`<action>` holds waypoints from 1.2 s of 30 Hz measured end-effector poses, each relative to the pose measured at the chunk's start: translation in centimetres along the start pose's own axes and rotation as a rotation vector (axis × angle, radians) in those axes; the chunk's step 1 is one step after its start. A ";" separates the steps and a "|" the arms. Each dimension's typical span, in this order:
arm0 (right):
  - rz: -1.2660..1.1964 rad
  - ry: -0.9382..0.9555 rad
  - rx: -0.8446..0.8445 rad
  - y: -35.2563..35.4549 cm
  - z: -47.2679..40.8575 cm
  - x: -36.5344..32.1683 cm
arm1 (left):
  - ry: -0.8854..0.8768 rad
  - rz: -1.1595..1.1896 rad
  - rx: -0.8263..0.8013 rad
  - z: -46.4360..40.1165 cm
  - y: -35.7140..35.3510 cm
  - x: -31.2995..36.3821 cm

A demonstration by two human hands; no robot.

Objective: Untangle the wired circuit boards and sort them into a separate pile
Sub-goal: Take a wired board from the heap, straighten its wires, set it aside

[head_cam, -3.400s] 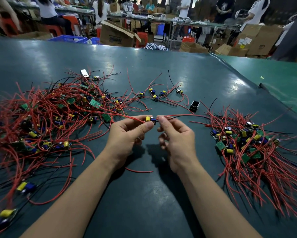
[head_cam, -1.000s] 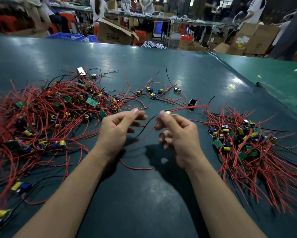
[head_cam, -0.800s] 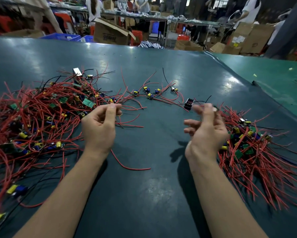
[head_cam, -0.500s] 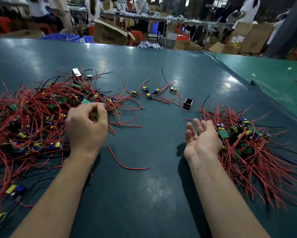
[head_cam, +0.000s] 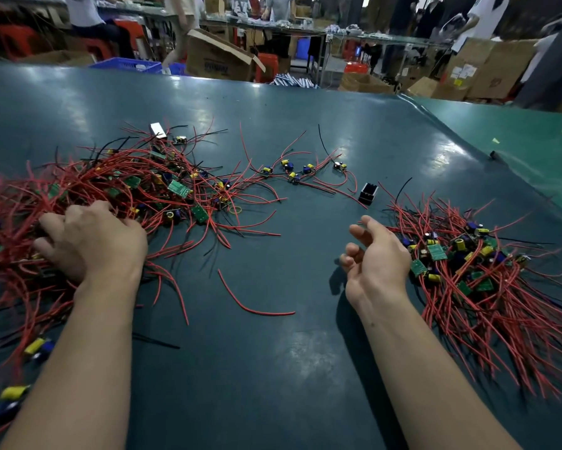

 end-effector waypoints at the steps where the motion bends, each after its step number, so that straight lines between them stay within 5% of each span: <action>1: 0.004 0.001 -0.003 0.0 0.0 0.0 | 0.005 -0.003 0.003 -0.1 0.0 0.0; 6: 0.024 -0.005 -0.023 -0.2 0.2 0.0 | 0.041 0.105 0.070 -0.2 -0.1 -0.4; 11: 0.038 -0.006 -0.031 -0.3 0.2 0.1 | -0.069 0.304 0.362 -0.1 1.2 0.3; 16: 0.076 -0.012 -0.055 -0.4 0.2 0.0 | -0.612 0.490 0.785 2.4 4.9 4.9; 18: 0.137 -0.019 -0.115 -0.9 0.3 0.1 | -0.818 0.589 0.823 4.9 5.9 7.9; 24: 0.416 -0.168 -0.492 -3.5 2.5 2.2 | -0.972 1.065 0.505 9.5 4.8 12.7; 36: 0.440 -0.121 -0.529 -3.9 2.7 2.8 | -0.136 1.893 -0.406 8.6 -0.4 13.7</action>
Point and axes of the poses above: each hand's wrist, its own z-axis away from the middle knuckle, its own y-axis out of the back of the hand, x = y × z, the point moved 5 cm from there along -z, towards the middle knuckle, and after that the axes turned 13 degrees about -y, right-handed, at the moved point
